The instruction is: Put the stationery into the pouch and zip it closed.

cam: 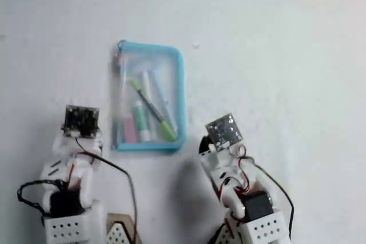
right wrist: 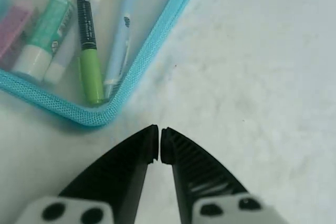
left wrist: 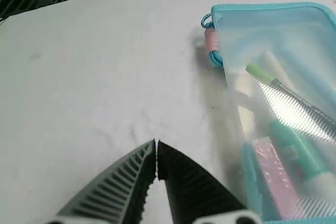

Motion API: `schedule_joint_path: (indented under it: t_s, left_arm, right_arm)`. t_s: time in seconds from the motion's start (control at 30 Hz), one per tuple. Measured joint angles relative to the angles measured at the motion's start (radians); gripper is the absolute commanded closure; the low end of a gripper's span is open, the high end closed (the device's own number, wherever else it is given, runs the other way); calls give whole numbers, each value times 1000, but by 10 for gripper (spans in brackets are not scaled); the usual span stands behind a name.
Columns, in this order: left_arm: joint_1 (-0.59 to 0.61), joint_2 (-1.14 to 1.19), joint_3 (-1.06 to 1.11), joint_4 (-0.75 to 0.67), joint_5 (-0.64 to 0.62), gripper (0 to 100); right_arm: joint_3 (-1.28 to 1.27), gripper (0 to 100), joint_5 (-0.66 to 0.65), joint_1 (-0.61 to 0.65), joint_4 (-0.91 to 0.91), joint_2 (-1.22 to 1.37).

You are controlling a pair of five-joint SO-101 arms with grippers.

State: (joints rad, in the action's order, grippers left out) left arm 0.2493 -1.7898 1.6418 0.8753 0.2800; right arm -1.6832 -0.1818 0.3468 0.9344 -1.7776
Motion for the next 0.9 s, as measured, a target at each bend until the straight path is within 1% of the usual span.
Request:
schedule_joint_path:
  t_s: [0.1,0.2,0.27,0.4,0.63,0.7,0.83,0.9]
  left_arm:
    - [2,-9,49,-3,2,876]
    - [-8,-9,55,28,2,795]
    - [-8,-9,55,68,2,778]
    - [-8,-9,55,175,5,778]
    - [-8,-9,55,265,5,779]
    - [-8,-9,55,275,5,814]
    - [-8,-9,55,278,5,989]
    - [-8,-9,55,278,5,939]
  right_arm:
    - [0,981,0,0,78,0]
    - [0,980,0,0,216,0]
    - [0,980,0,0,295,-3]
    - [0,980,0,0,330,-12]
    - [0,980,0,0,334,-12]
    - [0,980,0,0,334,-12]
    - [0,980,0,0,334,-12]
    - [0,980,0,0,334,-12]
